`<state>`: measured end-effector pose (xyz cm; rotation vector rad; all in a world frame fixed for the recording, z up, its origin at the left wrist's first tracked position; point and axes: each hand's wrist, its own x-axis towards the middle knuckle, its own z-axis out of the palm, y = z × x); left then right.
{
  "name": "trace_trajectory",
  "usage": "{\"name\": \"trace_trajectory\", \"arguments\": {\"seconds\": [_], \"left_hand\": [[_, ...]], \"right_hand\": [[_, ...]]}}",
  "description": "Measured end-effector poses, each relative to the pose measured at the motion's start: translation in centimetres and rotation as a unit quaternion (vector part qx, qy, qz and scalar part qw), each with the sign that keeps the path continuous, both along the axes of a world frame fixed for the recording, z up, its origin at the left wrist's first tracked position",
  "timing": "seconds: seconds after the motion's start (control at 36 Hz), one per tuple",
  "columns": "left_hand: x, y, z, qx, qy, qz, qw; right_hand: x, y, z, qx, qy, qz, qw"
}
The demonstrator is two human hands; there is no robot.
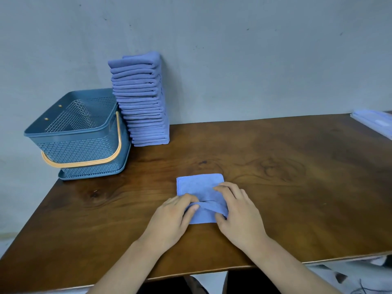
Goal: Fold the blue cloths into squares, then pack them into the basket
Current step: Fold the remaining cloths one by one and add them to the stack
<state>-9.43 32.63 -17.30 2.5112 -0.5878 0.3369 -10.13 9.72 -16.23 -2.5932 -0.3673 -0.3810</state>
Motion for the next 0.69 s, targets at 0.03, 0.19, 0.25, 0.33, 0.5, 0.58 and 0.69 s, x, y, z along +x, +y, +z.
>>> {"name": "trace_trajectory", "arguments": {"seconds": [0.03,0.19,0.25,0.33,0.5,0.58,0.69], "left_hand": [[0.1,0.0,-0.2,0.006,-0.003,0.005,1.000],[-0.1,-0.2,-0.4,0.022,-0.026,0.033,0.999],[-0.1,-0.1,-0.3,0.022,-0.027,0.044,0.998],[0.0,0.0,-0.3,0.027,-0.030,0.044,0.998],[-0.2,-0.1,-0.1,0.033,-0.042,0.031,0.998],[-0.6,0.1,0.4,0.035,-0.055,0.000,0.998],[-1.2,0.4,0.9,0.043,-0.044,-0.059,0.996]], "right_hand": [[-0.1,-0.1,-0.1,0.008,0.000,-0.001,1.000],[-1.2,-1.0,-0.9,0.020,-0.016,-0.003,1.000],[-1.5,-1.0,-1.3,-0.011,-0.066,-0.023,0.998],[-1.8,-0.9,-1.8,-0.062,-0.126,-0.054,0.989],[-2.2,-1.4,-1.6,-0.093,-0.157,-0.049,0.982],[-1.9,-2.5,-1.4,-0.089,-0.100,-0.017,0.991],[-1.7,-4.0,-0.3,-0.039,0.002,0.120,0.992]]}}
